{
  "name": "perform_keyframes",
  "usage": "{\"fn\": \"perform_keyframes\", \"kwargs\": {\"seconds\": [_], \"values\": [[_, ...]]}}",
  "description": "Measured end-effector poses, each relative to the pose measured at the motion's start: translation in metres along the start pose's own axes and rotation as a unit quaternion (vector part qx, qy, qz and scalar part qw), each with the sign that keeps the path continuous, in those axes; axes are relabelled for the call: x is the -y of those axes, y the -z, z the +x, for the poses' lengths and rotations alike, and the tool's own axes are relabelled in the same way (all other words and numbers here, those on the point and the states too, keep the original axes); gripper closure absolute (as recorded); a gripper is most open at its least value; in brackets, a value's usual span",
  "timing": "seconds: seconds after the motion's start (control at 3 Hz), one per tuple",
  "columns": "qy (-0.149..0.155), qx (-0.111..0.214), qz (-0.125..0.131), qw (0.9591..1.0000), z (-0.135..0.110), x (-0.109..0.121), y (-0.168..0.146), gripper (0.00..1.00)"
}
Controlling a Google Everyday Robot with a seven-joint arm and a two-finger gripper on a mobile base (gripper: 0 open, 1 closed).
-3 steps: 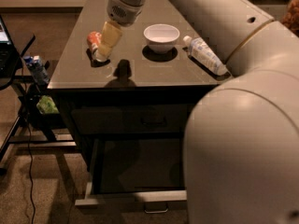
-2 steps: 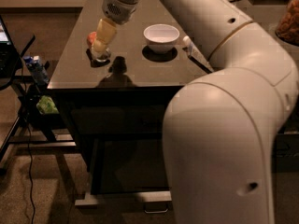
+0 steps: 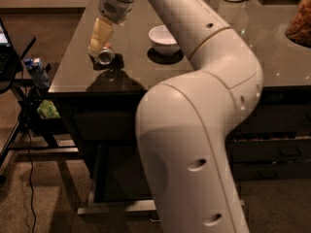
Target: Place coke can into middle drawer
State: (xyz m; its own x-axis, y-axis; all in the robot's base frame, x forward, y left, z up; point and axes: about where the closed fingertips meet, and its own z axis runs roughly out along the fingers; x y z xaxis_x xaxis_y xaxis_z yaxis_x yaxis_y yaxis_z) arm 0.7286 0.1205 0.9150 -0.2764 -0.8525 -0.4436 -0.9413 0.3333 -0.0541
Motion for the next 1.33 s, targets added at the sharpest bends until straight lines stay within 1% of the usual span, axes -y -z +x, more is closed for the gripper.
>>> {"fn": "perform_keyframes", "kwargs": {"seconds": [0.67,1.0,1.33], "values": [[-0.026,0.001,-0.013,0.9996,-0.003,0.019,-0.022,0.0],[-0.043,0.001,-0.017,0.9989,0.0,0.026,-0.031,0.0],[-0.078,0.002,-0.025,0.9967,-0.005,0.024,-0.032,0.0]]}}
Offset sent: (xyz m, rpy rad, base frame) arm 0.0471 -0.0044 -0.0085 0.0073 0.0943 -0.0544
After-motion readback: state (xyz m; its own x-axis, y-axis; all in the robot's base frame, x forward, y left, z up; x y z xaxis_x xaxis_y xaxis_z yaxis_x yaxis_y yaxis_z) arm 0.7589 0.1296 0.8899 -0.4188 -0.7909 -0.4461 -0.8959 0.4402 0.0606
